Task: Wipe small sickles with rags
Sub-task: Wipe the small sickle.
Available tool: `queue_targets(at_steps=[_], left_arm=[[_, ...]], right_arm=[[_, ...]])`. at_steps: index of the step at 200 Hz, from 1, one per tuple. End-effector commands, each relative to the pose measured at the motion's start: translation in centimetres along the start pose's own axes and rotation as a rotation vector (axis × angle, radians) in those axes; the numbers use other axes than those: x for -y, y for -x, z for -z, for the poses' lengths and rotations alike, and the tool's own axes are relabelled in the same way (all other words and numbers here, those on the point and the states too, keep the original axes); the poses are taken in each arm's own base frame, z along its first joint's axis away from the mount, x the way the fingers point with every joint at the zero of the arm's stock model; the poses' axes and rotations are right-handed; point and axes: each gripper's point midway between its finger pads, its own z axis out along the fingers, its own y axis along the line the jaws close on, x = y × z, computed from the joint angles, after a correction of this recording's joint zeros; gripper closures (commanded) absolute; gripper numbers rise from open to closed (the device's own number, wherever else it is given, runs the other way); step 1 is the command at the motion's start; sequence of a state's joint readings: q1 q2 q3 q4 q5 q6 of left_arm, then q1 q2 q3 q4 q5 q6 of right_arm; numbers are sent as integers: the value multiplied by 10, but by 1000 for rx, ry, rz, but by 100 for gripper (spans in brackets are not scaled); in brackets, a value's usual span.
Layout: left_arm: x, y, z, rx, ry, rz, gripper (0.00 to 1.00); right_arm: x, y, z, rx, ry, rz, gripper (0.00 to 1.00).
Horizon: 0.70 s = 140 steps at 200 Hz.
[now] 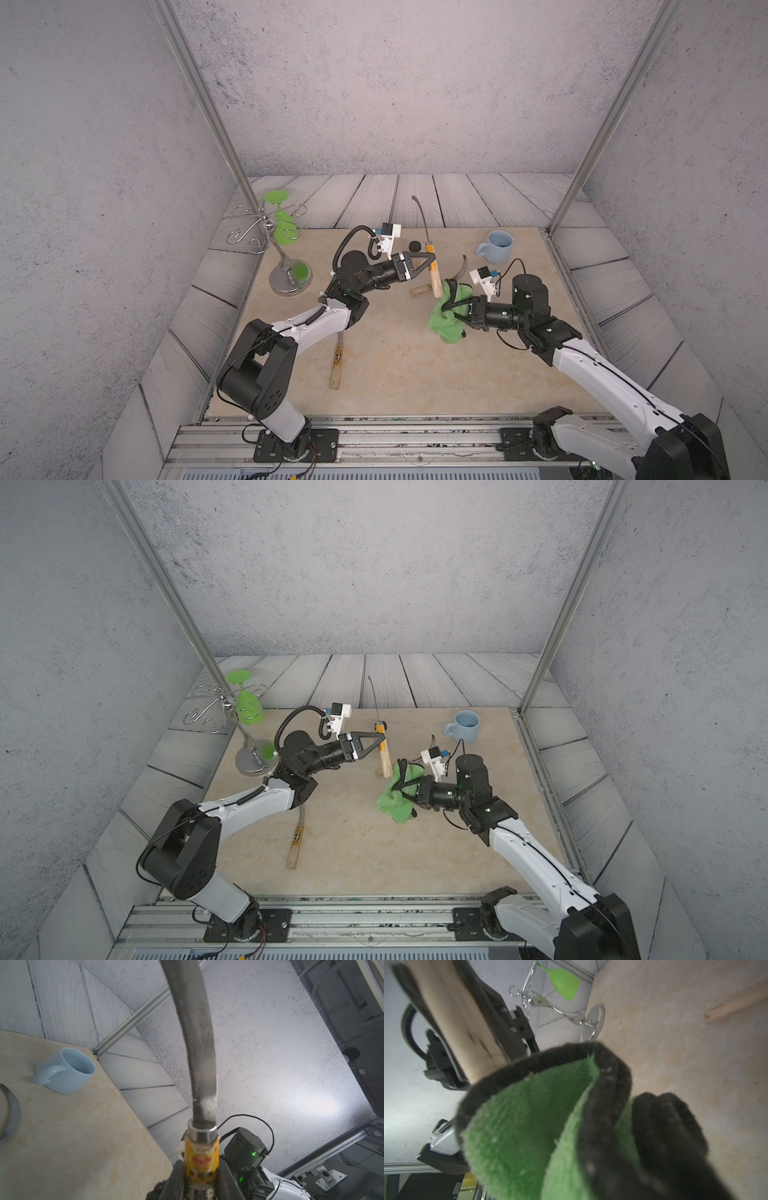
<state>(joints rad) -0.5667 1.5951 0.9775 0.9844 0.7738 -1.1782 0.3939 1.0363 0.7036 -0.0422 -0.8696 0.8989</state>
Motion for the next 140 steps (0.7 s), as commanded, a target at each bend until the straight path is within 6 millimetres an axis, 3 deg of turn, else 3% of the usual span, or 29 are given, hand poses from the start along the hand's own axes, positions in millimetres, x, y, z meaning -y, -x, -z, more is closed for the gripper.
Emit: queue_targets(at_steps=[1, 59, 104, 140], left_arm=[[33, 11, 2, 15, -87, -54, 100], [32, -44, 22, -210, -69, 5, 100], [43, -69, 25, -310, -43, -3, 100], [47, -76, 14, -334, -70, 11, 100]], right_arm=[[-3, -16, 14, -37, -39, 53, 79], [-25, 46, 45, 105, -108, 190, 80], [-43, 75, 34, 45, -96, 314, 81], [-67, 74, 20, -4, -3, 386, 81]])
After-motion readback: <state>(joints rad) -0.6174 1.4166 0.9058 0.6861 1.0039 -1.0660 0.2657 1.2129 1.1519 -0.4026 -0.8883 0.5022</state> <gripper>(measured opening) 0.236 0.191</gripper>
